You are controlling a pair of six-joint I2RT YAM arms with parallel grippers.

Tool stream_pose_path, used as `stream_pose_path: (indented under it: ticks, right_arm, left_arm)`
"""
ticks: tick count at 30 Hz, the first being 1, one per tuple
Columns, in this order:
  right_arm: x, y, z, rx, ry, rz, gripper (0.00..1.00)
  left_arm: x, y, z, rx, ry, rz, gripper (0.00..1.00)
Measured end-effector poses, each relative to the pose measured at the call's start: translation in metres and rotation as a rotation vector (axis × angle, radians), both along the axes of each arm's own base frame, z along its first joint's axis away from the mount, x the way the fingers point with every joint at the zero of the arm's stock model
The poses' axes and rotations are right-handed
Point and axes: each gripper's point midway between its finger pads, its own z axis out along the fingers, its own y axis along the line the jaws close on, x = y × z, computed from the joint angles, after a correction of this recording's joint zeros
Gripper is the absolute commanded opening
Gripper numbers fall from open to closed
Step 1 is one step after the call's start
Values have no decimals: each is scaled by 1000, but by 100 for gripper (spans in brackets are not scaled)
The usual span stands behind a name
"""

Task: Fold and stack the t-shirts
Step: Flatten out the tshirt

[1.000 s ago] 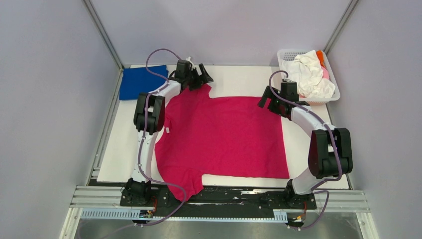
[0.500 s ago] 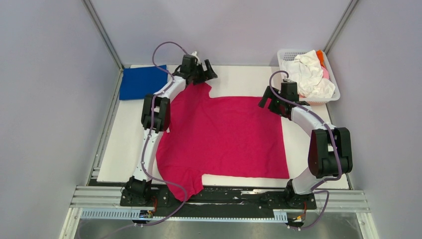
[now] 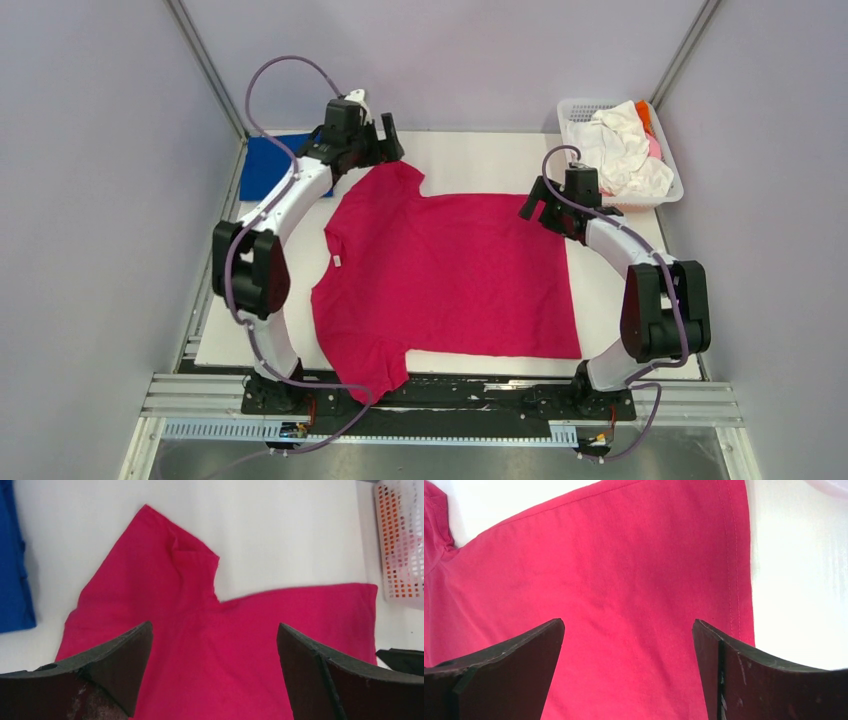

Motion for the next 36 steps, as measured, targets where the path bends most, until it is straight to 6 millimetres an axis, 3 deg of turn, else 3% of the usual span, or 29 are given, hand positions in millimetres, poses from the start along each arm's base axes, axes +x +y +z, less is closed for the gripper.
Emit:
stream_pose_path:
  ticks: [2,4,7,11,16,22,36]
  right_arm:
    - [-2,0,-2,1,6,1,100]
    - [-2,1,-3,3,11,4,100]
    - [-2,2,-10,8,28,10,100]
    - [-4,5,-32,16,88,20,100]
    - [-2,6,-54,15,145,25,100]
    - [19,7,-56,8,142,20,100]
    - [79,2,-55,-23,112,-13,100]
  left_arm:
    - [-25,11,4,6,-3,15,100]
    - [-49,20,-12,18,36,24,100]
    - [-70,31,-57,60,133,51,100]
    - [-81,44,-104,112,249,99,100]
    - [-75,58,-134,121,316,157,100]
    - [-59,79,-165,115,390,228,100]
    - [16,89,-161,71,381,286,100]
